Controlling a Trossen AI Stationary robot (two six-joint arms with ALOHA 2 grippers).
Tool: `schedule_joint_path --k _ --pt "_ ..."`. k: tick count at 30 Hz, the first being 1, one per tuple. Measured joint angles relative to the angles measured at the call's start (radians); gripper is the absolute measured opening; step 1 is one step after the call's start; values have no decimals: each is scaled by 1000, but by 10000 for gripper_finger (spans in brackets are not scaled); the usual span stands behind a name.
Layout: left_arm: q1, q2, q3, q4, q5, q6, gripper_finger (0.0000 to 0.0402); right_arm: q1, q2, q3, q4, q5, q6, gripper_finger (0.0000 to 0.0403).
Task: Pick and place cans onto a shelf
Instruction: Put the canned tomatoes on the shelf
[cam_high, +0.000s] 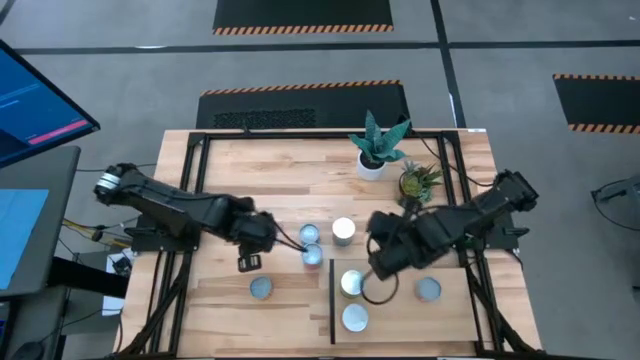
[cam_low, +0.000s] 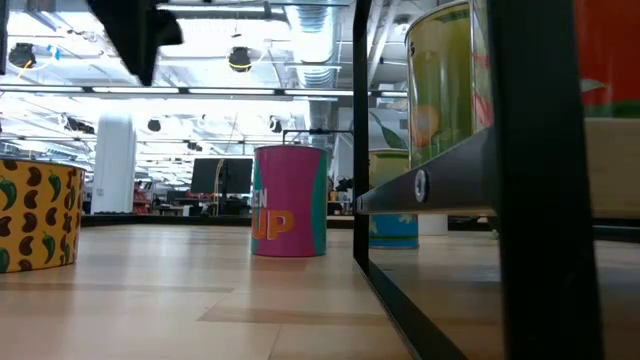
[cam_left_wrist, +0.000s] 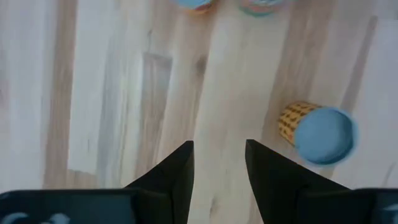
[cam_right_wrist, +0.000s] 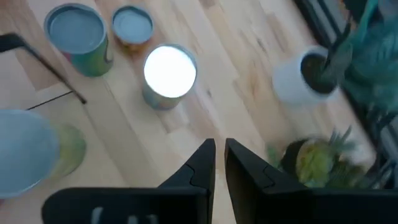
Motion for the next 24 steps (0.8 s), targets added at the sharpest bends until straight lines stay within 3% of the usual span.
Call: schedule_joint_path --k 6,12,17,24 --pt "-72 -171 -233 201 -35 -210 133 -135 -1 -10 144 -79 -298 59" --pt "-113 -263 -386 348 -47 -361 133 -322 2 -154 450 -389 -606 59" --pt "-130 -271 -404 347 -52 -400 133 -433 2 -248 636 -508 -643 59" --pt "-149 -271 -405 346 -113 -392 132 -524 1 -315 663 -663 -677 87"
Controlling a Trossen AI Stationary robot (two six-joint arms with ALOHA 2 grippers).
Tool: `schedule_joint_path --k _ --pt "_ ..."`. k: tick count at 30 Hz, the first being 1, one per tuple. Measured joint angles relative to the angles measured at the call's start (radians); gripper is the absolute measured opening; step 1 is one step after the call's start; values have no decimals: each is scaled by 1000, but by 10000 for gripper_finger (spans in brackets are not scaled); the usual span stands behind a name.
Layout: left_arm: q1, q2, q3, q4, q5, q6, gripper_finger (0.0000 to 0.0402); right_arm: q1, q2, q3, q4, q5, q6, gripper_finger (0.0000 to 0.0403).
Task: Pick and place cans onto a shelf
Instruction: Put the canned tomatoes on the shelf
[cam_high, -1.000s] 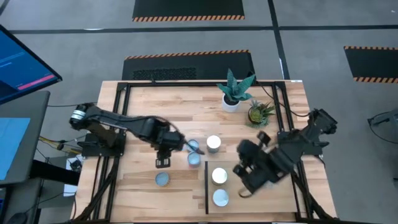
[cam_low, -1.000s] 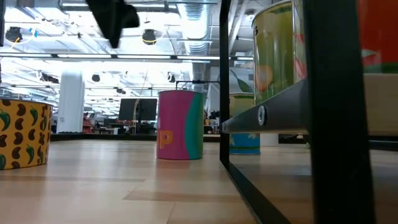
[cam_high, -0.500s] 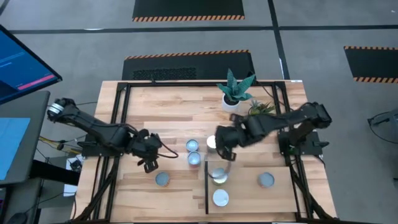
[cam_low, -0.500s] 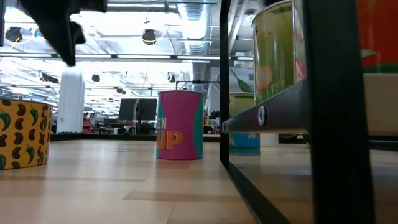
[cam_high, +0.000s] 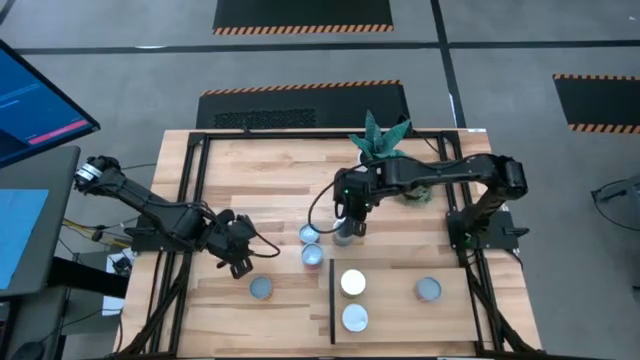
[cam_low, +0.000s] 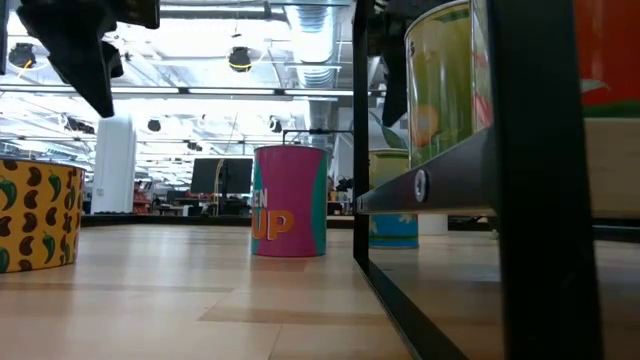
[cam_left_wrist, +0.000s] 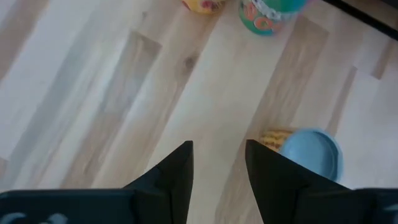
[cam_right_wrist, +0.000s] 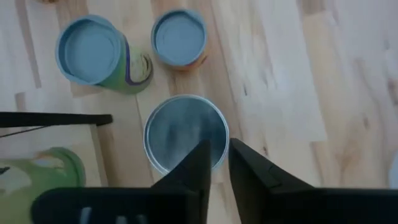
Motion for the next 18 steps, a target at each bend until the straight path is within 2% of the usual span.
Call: schedule_joint_path --k 4,10,18 --pt "1 0 0 0 -51 0 132 -6 0 -49 58 -9 5 130" --pt "1 0 0 0 -119 1 132 -10 0 -53 75 -7 8 183" --pt "1 0 0 0 -185 10 132 -10 0 -53 88 -8 8 200"
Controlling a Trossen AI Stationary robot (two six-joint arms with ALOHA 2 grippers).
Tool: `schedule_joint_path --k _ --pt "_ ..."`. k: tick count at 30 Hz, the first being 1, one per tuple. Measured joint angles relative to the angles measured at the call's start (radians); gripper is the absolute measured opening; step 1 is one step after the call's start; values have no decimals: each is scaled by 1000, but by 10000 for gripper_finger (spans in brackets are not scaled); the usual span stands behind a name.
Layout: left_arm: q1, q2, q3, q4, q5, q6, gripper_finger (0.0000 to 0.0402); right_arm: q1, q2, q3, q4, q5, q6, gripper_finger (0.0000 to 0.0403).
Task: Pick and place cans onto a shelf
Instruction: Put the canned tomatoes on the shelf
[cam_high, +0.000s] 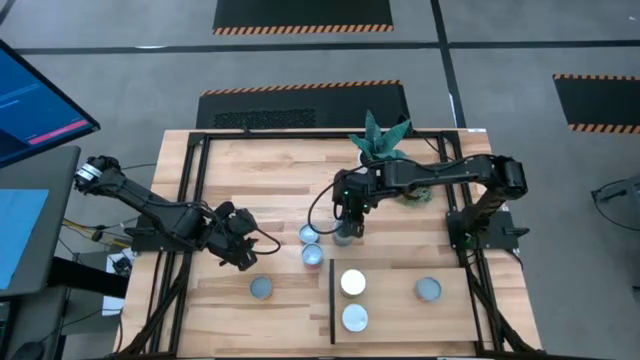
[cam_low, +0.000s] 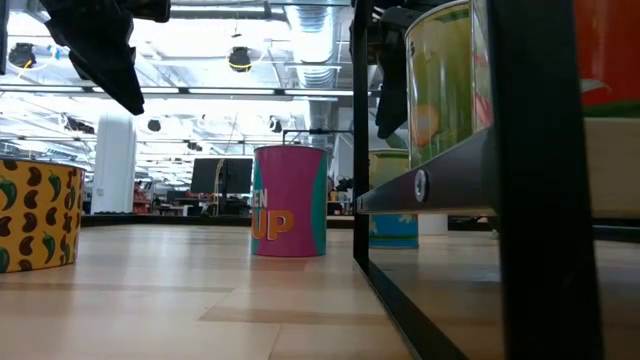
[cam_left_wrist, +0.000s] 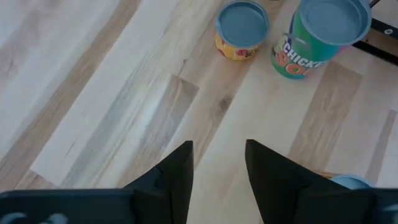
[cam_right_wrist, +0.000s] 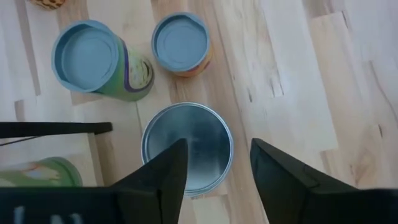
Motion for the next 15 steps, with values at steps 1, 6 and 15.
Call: schedule_joint_path --k 1,6,15 --pt "0 0 0 0 0 0 132 0 0 0 3 0 0 198" --pt "0 0 0 0 0 0 132 0 0 0 10 -3 1 190" --pt "0 0 0 0 -26 0 132 1 0 1 11 -8 18 191"
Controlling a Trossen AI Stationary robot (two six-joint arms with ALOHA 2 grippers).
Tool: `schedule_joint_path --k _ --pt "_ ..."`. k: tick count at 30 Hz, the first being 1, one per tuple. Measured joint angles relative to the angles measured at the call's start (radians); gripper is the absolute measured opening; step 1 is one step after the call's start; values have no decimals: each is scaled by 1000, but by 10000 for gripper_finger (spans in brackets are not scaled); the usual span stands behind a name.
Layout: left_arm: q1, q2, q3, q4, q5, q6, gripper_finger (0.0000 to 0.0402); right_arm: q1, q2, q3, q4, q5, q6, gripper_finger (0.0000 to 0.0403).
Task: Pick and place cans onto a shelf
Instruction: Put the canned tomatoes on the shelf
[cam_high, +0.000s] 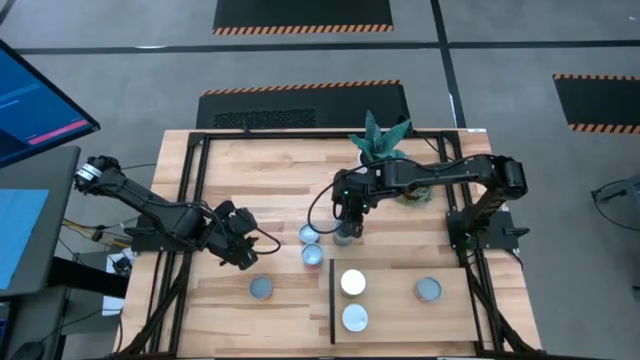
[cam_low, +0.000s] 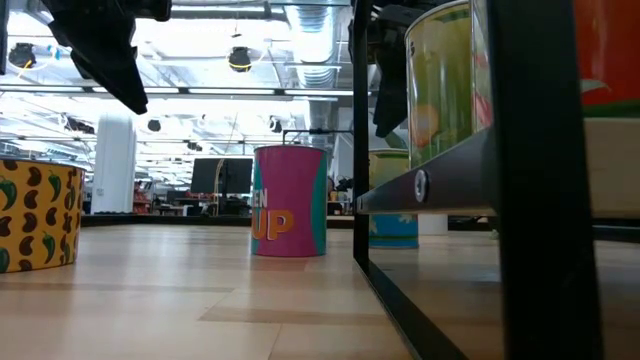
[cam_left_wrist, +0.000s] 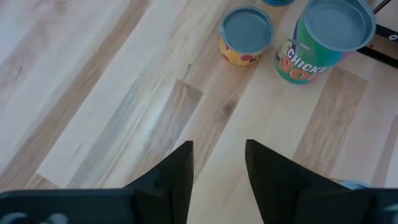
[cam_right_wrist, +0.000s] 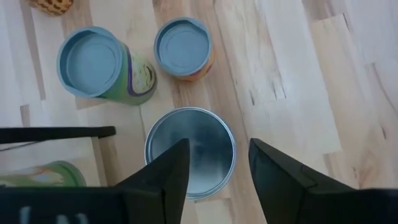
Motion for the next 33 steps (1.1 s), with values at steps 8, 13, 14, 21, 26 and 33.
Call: schedule_joint_path --k 8,13,14,21,26,33 --pt "0 0 0 -1 6 13 132 1 0 0 0 0 39 187" --pt "0 0 0 -1 20 12 132 1 0 0 0 -1 46 185" --pt "0 0 0 -2 28 12 132 1 0 0 0 -1 46 185" --pt "0 0 0 -2 33 20 132 1 0 0 0 -1 91 186" --pt "-11 0 0 -3 32 21 132 1 0 1 -1 -1 106 183" --pt "-32 0 0 -4 17 13 132 1 0 1 -2 0 109 183"
